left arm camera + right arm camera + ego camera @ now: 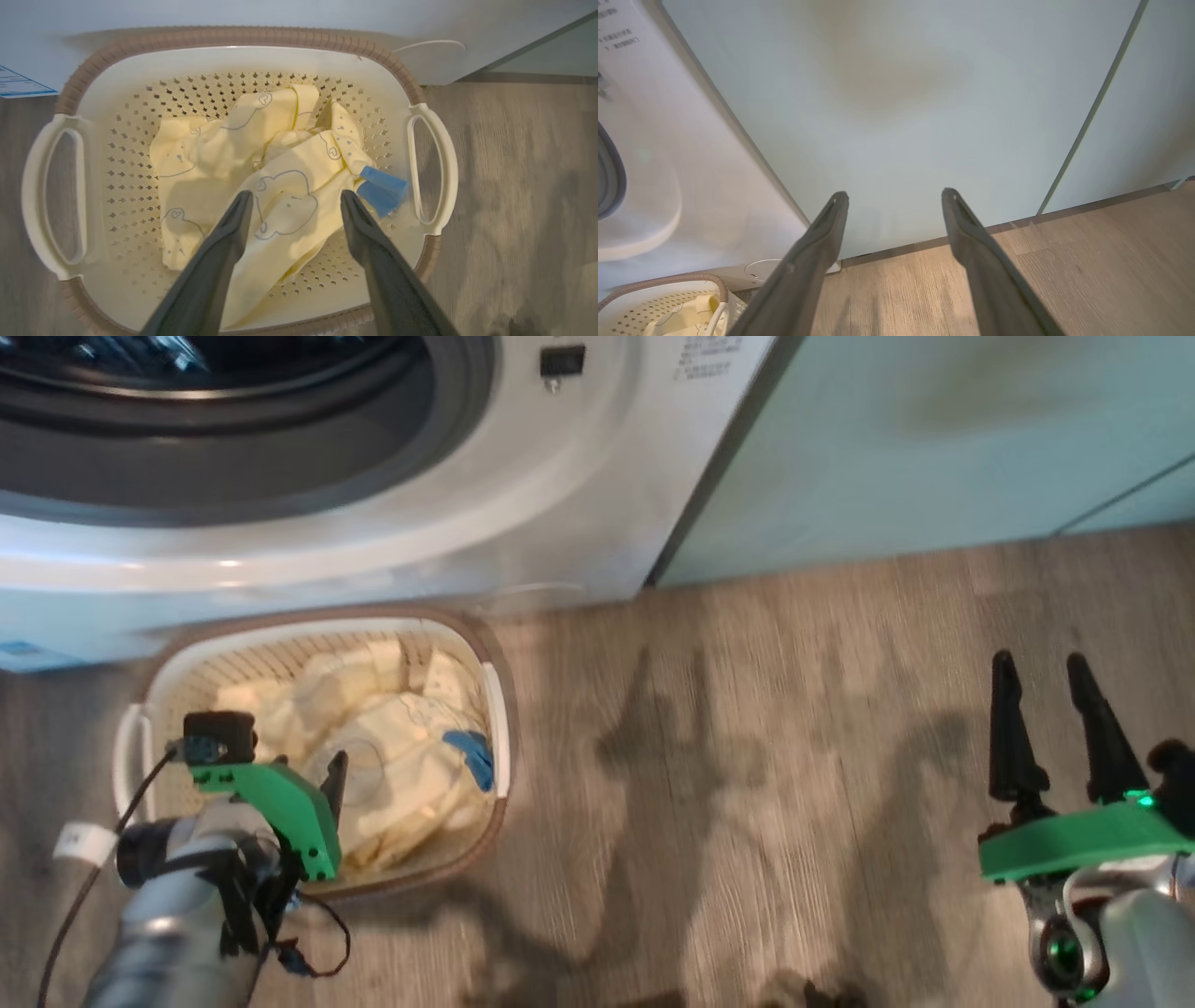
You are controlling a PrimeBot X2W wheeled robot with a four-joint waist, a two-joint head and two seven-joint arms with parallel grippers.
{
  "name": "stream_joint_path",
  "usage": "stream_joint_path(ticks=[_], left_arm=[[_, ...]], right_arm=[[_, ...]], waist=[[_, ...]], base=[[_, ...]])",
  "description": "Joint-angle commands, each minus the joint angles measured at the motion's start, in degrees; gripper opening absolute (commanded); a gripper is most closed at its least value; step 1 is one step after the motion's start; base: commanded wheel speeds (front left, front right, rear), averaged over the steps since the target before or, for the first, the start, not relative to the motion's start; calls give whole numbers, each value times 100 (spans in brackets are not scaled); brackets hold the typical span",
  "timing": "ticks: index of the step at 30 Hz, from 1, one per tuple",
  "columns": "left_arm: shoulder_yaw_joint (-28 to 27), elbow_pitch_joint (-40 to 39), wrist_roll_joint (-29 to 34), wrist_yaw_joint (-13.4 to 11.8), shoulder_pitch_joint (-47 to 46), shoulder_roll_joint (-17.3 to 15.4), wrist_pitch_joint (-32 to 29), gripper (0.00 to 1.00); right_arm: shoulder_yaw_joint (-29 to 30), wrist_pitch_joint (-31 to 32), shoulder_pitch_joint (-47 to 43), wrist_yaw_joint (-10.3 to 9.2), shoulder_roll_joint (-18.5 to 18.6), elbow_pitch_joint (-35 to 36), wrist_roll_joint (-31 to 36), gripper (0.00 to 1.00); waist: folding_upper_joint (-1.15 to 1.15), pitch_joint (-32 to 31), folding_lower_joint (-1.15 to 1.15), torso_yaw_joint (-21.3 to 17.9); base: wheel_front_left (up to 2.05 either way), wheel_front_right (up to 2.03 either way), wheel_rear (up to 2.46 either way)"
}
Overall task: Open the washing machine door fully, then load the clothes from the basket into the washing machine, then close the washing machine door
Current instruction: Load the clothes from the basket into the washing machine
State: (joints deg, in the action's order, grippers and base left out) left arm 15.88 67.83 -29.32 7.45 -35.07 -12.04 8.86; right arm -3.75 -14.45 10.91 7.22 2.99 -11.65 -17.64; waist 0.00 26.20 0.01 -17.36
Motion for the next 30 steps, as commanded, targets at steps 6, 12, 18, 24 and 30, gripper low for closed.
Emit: stream_joint_path(ticks=[6,12,18,24,30], left_arm=[[184,110,-250,3,-390,-317,-293,100],[493,100,-547,3,-722,-452,-588,100],[762,53,-843,3,-988,-641,-791,100],[1147,-79,-1183,3,-1160,-880,-1010,100],[1578,-283,-1494,3,-1247,-973,-1323,100]], right_arm=[[-128,-55,290,26,27,246,-19,100],[-153,-55,496,26,15,308,-16,100],[-189,-55,666,26,12,336,-2,100],[-272,-55,824,26,3,369,-12,100],[-303,-55,920,26,-5,393,-21,100]], waist=[[0,673,-1,-144],[0,1167,-1,-175],[0,1592,-1,-200],[0,1975,-1,-264],[0,2211,-1,-290]], base=[[0,0,0],[0,0,0],[0,0,0],[0,0,0],[0,0,0]])
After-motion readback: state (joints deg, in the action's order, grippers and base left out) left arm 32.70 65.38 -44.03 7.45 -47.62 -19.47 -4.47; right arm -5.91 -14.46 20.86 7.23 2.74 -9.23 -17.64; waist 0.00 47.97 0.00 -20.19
